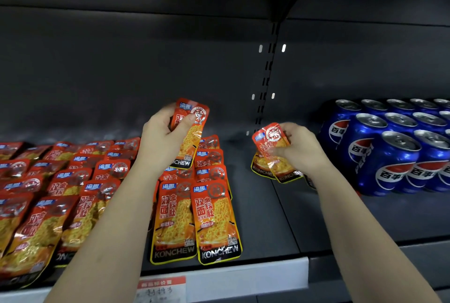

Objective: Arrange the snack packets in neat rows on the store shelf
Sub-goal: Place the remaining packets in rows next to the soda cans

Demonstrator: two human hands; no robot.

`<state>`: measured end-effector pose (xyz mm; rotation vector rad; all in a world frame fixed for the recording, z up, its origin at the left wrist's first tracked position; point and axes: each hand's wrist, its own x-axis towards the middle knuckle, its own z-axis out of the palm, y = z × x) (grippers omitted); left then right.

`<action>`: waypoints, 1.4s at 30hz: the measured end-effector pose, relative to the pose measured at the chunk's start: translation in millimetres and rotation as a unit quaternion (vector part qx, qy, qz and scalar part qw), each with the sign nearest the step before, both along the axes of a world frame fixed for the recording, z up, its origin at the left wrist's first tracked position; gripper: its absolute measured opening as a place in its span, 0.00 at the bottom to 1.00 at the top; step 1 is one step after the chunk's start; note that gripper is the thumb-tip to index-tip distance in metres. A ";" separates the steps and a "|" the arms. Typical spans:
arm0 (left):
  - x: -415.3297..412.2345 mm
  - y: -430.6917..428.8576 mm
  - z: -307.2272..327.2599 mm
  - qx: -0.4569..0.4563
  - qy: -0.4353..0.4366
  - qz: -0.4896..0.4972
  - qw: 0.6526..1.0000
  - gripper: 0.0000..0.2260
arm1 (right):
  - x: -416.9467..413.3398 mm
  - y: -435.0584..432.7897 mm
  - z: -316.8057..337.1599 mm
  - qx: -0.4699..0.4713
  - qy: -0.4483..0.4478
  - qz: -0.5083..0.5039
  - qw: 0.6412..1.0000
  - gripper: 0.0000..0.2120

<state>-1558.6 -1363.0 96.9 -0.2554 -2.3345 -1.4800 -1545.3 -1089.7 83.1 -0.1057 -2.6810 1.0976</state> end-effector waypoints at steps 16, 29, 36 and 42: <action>7.7 2.4 4.5 -0.118 0.029 0.023 0.992 0.21 | -8.4 -19.0 -2.5 -0.205 -0.001 0.022 0.978 0.14; 7.2 0.2 3.4 -0.122 0.050 0.018 0.991 0.22 | -31.8 -55.5 -5.5 -0.120 -0.117 0.027 0.986 0.15; 5.1 -0.3 3.2 -0.134 0.053 0.026 0.989 0.22 | -32.8 -47.2 -15.2 -0.061 -0.104 0.003 0.993 0.11; 4.4 -0.3 2.8 -0.137 0.053 0.029 0.989 0.22 | -31.0 -46.4 -18.2 -0.071 -0.085 -0.019 0.994 0.07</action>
